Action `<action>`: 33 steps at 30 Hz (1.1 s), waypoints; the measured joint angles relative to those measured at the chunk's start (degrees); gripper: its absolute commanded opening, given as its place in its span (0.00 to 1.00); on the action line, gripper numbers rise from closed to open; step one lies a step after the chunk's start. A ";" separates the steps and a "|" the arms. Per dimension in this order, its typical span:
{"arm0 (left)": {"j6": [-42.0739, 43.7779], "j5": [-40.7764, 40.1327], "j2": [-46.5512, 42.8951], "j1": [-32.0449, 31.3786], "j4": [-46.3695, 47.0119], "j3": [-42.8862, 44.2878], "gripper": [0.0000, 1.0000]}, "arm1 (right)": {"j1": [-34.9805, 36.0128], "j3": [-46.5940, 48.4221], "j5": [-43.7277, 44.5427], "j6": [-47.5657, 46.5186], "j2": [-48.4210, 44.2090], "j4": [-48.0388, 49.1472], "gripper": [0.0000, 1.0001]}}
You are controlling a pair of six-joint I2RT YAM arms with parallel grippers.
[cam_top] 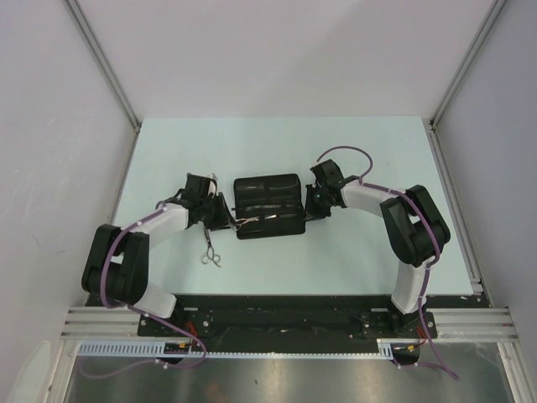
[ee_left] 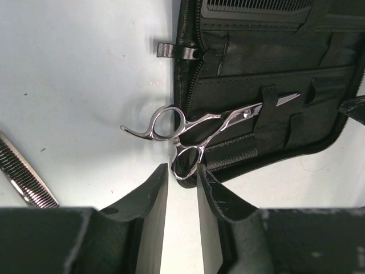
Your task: Sort the hair-cutting tools
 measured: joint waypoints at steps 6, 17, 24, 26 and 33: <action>0.04 -1.53 2.49 -1.57 -0.44 0.00 0.19 | 0.00 0.02 -0.02 0.00 0.00 -0.02 0.10; 0.11 -3.61 2.97 -1.90 -0.46 0.55 0.00 | 0.00 0.09 -0.09 -0.02 0.11 -0.04 0.10; 0.35 -4.11 3.21 -2.75 -1.31 1.40 0.00 | 0.00 0.09 -0.09 -0.02 0.11 -0.04 0.10; -0.26 -3.87 3.21 -3.06 -1.46 1.49 0.01 | 0.00 0.09 -0.09 -0.02 0.11 -0.04 0.10; -4.98 -2.75 3.21 -3.26 -2.38 1.49 0.00 | 0.00 0.15 -0.15 -0.02 0.17 -0.07 0.10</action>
